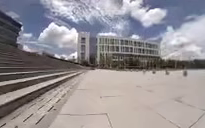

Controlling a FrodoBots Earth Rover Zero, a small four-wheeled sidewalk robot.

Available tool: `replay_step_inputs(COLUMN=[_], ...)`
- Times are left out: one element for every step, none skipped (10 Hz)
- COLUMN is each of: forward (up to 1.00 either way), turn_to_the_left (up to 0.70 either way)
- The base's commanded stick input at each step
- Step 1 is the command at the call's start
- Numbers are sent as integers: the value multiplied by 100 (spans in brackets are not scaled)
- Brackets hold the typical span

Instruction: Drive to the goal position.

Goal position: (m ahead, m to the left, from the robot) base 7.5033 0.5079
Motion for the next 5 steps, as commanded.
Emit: replay_step_inputs(forward=[70,70,70,70,70], turn_to_the_left=[0,0,4,9,9])
